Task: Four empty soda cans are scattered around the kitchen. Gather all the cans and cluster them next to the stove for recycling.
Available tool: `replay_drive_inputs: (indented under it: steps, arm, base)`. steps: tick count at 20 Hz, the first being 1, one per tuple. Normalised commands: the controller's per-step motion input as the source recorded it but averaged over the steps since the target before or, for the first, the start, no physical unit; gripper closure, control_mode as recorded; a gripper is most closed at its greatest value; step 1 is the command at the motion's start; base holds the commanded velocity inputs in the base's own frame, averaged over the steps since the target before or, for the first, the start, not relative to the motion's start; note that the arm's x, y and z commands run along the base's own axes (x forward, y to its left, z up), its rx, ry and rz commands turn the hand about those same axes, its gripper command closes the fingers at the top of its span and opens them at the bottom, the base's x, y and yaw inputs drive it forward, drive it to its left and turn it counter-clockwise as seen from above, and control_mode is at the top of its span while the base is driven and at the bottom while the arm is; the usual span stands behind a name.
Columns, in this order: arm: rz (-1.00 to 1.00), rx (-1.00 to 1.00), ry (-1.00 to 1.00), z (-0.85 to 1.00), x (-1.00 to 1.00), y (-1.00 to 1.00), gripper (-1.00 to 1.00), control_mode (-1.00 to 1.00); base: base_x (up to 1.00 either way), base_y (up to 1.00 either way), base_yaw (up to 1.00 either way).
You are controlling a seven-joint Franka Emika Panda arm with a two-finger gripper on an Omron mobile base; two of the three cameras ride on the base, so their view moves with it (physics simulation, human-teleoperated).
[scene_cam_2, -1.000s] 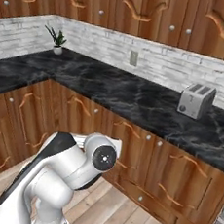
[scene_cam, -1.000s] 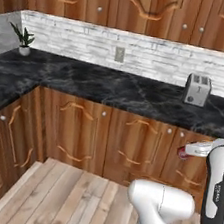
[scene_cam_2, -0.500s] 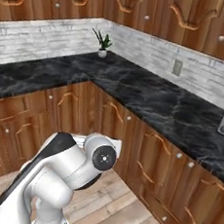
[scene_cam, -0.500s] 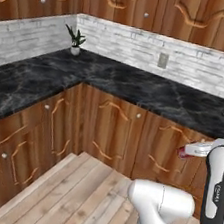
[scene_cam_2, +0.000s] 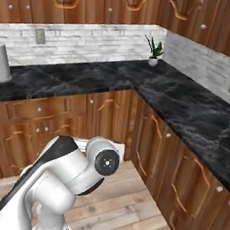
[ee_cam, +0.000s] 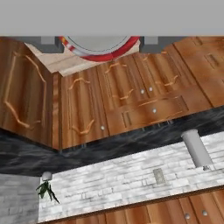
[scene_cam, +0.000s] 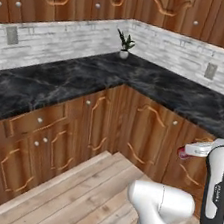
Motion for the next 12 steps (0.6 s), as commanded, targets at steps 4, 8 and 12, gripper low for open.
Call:
replay_drive_inputs:
  steps: [4, 8, 12]
  arm:
    - [0.0, 0.0, 0.0, 0.0, 0.0, 0.0, 1.0, 1.0]
    - [0.0, 0.0, 0.0, 0.0, 0.0, 0.0, 1.0, 1.0]
    - [0.0, 0.0, 0.0, 0.0, 0.0, 0.0, 1.0, 1.0]
  base:
    - [-0.06, 0.0, 0.46]
    - [-0.05, 0.0, 0.46]
    - [-0.05, 0.0, 0.46]
